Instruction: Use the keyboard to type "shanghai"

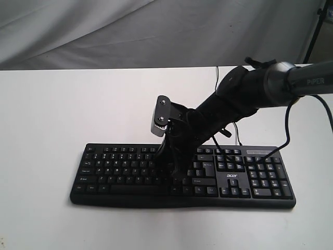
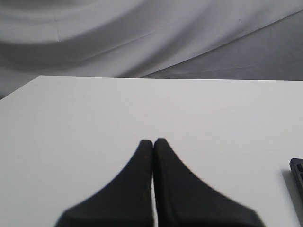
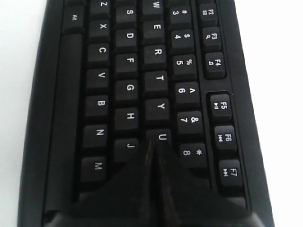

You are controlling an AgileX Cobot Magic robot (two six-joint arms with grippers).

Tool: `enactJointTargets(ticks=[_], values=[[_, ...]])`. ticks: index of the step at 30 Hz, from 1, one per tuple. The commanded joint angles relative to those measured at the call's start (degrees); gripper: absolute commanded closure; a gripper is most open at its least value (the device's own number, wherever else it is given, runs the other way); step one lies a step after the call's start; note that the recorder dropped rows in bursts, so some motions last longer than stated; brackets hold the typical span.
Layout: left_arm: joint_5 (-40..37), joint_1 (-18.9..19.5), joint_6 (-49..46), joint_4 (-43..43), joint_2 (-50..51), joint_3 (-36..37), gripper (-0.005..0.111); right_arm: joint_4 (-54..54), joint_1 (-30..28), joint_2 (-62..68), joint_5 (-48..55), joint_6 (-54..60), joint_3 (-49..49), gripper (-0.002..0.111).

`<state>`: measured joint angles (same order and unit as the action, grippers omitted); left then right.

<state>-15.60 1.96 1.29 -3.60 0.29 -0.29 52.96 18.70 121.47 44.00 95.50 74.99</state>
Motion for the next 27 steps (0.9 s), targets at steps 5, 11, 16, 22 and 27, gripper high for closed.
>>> enactJointTargets(ticks=[5,11,16,22,27], values=[[0.36,-0.21,0.1,0.04,-0.29,0.29,0.106,0.13,0.16,-0.32,-0.87,0.48,-0.24,0.108],[0.36,-0.21,0.1,0.04,-0.29,0.29,0.106,0.02,0.16,0.27,-1.13,0.48,-0.24,0.108],[0.36,-0.21,0.1,0.04,-0.29,0.29,0.106,-0.11,0.16,0.47,-1.13,0.48,-0.24,0.108],[0.36,-0.21,0.1,0.04,-0.29,0.29,0.106,-1.03,0.16,1.82,-1.13,0.48,-0.24,0.108],[0.36,-0.21,0.1,0.04,-0.29,0.29,0.106,-1.2,0.16,1.17,-1.13,0.48,-0.24,0.108]])
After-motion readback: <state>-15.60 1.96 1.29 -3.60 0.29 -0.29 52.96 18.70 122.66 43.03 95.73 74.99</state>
